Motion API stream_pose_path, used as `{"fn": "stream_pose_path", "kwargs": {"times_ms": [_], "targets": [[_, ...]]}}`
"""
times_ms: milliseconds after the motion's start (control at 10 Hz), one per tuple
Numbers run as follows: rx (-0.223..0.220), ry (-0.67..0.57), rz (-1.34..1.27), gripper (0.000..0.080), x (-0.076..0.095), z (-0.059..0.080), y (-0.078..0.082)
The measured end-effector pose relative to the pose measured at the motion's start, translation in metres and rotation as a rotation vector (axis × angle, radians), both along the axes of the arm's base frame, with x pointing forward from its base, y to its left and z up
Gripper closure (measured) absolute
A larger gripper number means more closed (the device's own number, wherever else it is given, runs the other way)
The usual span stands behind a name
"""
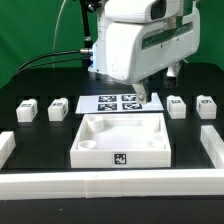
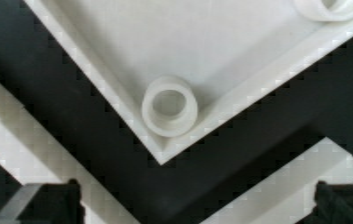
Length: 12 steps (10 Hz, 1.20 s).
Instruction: Assemble one leg
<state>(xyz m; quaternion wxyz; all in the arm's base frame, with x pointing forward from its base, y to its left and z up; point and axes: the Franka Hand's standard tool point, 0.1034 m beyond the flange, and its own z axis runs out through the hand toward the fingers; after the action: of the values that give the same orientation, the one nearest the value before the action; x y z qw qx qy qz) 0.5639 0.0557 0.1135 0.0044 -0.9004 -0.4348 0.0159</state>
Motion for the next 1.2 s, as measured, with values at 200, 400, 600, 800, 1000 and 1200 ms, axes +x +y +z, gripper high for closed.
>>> {"fn": "stream_pose_path", "kwargs": {"times_ms": [200, 400, 600, 800, 1000, 1200], "targets": [[0.0, 0.003, 0.0, 0.015, -0.0006, -0.0018, -0.0001], [0.0, 0.003, 0.0, 0.015, -0.0007, -0.002, -0.0001], [0.0, 0.004, 0.0, 0.015, -0.0008, -0.0023, -0.0001], [0.0, 0.004, -0.001, 0.015, -0.0009, -0.0026, -0.0001], [0.0, 0.005, 0.0, 0.015, -0.001, -0.0028, -0.0001], [0.0, 0.005, 0.0, 0.015, -0.0011, -0.0031, -0.0001]]}}
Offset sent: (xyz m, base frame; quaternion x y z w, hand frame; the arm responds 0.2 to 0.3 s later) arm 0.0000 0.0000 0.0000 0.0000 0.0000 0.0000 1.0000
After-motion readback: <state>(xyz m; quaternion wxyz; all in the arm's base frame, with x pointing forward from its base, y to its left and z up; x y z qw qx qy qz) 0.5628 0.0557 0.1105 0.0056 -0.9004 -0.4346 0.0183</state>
